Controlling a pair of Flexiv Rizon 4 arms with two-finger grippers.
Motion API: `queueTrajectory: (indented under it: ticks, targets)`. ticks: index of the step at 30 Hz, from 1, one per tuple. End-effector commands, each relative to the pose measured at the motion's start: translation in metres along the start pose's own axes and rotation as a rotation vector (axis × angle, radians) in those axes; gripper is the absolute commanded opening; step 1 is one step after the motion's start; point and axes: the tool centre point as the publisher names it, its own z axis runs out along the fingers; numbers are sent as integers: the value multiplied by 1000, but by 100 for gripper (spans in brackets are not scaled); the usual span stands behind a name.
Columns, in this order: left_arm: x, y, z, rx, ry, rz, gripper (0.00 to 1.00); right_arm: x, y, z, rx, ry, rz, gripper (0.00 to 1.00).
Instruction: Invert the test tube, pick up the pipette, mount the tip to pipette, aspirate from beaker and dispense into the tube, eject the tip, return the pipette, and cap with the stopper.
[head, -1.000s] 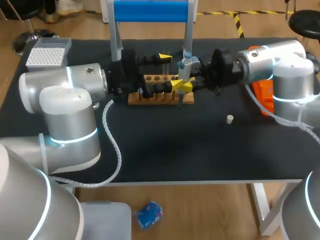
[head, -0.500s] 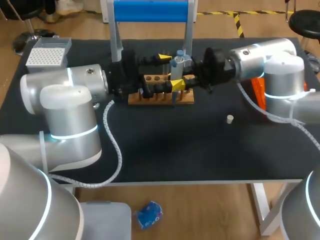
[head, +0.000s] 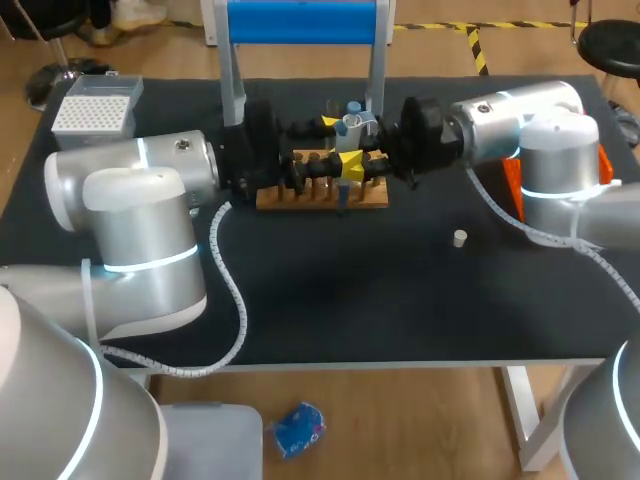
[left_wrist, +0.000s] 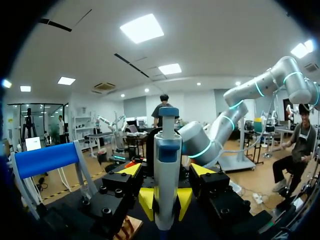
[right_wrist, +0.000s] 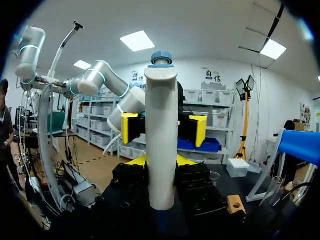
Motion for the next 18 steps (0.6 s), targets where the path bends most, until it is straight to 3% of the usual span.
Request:
queueTrajectory:
  ticks: [1,5,10,11,18]
  targets:
    - [2,2,3,2,-7,-2,46,-1,-1,0,-3,2,0,0]
    - [2,2,4,2,-2,-6,37,-1,-1,0,-4,3,1,0]
    - [3,4,4,0,2,-7,12,-2,-2,-1,-5,2,5,0]
    - [3,4,4,1,3,-7,2,-2,-2,-1,-6,2,5,0]
    - [3,3,4,3,16,-2,0,-2,-2,-2,-3,1,10,0]
